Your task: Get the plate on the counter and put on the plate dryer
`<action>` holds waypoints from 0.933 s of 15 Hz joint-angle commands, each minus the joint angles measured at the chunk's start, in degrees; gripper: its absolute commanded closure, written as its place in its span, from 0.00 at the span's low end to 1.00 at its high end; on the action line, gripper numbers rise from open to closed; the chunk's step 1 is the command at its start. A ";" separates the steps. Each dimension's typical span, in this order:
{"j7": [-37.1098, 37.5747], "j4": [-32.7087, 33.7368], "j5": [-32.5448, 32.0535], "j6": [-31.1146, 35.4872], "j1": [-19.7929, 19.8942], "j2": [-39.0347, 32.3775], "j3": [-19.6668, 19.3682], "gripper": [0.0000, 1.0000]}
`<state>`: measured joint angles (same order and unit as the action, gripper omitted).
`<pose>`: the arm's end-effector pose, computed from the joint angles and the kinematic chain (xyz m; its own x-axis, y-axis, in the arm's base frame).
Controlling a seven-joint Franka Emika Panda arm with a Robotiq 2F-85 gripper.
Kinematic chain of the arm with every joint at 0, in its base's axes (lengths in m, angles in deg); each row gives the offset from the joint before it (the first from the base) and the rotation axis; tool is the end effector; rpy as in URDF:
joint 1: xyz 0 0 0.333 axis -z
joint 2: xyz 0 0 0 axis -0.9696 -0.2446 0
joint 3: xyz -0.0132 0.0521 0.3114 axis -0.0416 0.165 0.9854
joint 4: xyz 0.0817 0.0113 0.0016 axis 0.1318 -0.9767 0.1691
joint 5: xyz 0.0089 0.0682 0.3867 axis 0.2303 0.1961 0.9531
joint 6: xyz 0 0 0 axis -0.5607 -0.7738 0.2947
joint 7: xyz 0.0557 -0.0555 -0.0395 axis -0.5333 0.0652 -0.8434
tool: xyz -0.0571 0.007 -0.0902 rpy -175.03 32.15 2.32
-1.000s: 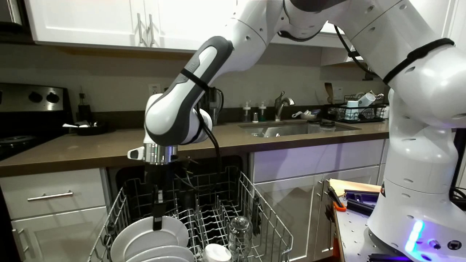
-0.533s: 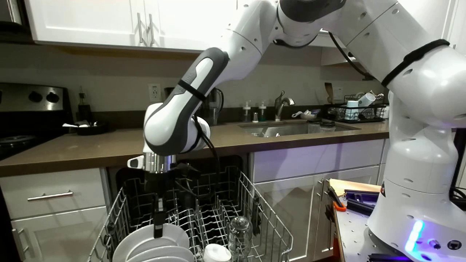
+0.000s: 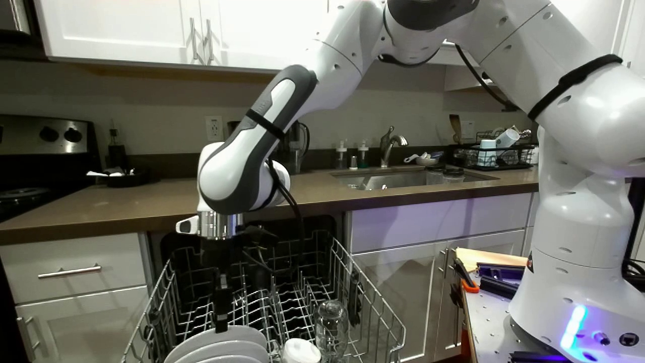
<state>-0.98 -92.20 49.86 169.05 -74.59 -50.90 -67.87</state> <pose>0.6043 0.1505 0.1314 0.6827 0.7227 0.1078 0.7248 -0.6510 -0.2255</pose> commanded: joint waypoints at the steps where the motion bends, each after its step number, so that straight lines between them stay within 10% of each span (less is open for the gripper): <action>1: 1.39 -1.70 -0.65 -2.76 0.45 4.03 0.71 0.30; 6: 2.63 -5.01 -2.19 -2.34 -1.02 10.28 -0.83 0.00; 14: 11.25 -7.64 -13.18 -5.51 -5.58 16.34 -6.39 0.00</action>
<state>6.32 -97.94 40.64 165.88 -78.33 -37.52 -72.34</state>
